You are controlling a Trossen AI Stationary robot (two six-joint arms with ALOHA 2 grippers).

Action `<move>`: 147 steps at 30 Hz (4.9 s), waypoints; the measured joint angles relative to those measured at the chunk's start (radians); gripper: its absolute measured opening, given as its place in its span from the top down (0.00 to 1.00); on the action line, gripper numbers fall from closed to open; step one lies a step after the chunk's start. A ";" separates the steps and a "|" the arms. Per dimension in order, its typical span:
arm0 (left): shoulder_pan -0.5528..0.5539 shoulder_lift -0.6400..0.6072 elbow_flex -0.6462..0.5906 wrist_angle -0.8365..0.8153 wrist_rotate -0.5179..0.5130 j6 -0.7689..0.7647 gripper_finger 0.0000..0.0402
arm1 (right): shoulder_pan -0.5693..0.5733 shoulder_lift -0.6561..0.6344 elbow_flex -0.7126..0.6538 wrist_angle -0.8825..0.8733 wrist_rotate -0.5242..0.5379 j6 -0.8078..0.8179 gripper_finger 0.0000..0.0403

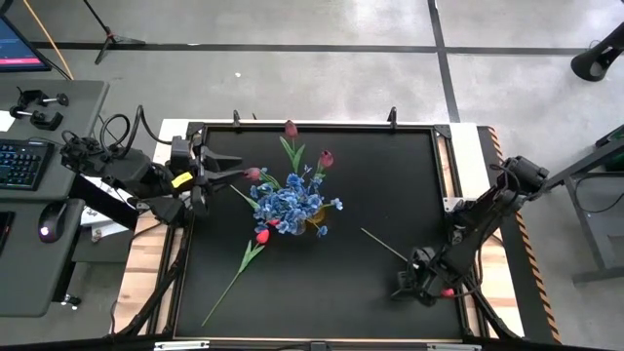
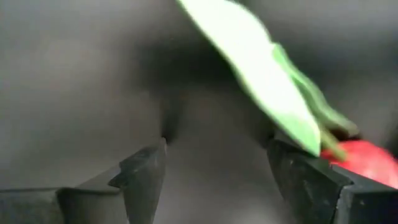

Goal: Sort flowers into vase by color
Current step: Put the bottom right red flower into the yellow vase

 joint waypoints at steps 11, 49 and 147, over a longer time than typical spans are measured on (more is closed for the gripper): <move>0.024 0.005 0.000 0.001 -0.030 -0.016 0.61 | -0.034 -0.019 -0.005 -0.221 -0.082 -0.092 0.33; 0.099 0.005 0.000 -0.004 0.031 -0.024 0.61 | -0.687 -0.022 -0.034 -0.488 0.118 -0.993 0.66; 0.211 0.034 0.000 0.065 0.369 -0.076 0.61 | -0.315 0.116 0.168 -0.119 0.263 -0.091 0.54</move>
